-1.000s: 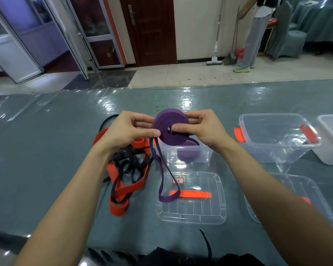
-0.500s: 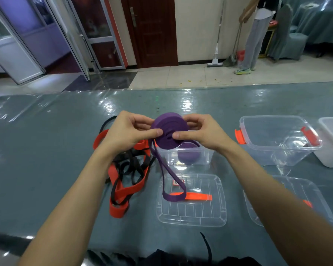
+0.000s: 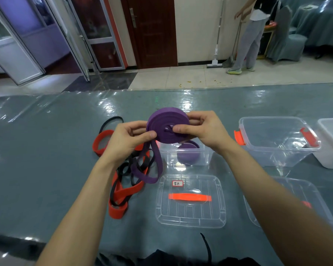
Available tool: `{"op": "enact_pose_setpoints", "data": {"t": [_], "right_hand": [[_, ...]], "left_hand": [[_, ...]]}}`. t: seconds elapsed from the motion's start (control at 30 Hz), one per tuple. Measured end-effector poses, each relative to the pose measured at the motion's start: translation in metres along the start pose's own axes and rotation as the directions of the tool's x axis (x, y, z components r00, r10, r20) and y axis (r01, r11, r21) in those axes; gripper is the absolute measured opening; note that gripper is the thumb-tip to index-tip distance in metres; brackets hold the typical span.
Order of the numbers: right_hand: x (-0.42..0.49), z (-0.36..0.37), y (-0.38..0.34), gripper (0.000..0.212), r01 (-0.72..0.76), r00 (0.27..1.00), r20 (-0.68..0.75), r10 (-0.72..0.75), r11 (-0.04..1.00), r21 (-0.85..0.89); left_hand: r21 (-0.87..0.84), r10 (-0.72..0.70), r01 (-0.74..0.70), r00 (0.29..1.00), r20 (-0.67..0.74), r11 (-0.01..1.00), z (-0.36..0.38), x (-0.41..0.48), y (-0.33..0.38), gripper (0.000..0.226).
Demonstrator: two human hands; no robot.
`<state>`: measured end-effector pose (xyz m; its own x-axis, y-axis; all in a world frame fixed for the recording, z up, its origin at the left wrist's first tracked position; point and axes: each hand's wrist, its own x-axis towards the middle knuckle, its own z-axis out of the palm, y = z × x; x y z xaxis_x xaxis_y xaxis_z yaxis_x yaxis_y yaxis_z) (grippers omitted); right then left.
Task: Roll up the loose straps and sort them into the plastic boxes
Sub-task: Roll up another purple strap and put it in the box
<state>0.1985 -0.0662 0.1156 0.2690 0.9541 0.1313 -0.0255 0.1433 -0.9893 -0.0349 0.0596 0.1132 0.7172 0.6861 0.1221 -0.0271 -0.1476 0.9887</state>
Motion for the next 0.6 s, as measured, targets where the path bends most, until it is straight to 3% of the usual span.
{"op": "enact_pose_setpoints", "data": {"t": [0.13,0.33,0.6], "right_hand": [[-0.005,0.013,0.013,0.036,-0.02,0.996,-0.083,0.038,0.979,0.205],[-0.008,0.025,0.028,0.027,0.003,0.991,-0.13,0.042,0.943,0.333],[-0.009,0.03,0.035,0.039,-0.011,0.989,-0.133,0.072,0.91,0.415]], "left_hand": [[-0.029,-0.031,0.03,0.999,-0.035,0.999,0.006,-0.005,-0.007,0.039],[-0.041,-0.048,0.043,0.99,-0.135,0.998,0.011,-0.003,0.0,0.053],[-0.124,-0.087,0.061,0.973,-0.214,0.99,0.023,-0.002,0.001,0.051]]}}
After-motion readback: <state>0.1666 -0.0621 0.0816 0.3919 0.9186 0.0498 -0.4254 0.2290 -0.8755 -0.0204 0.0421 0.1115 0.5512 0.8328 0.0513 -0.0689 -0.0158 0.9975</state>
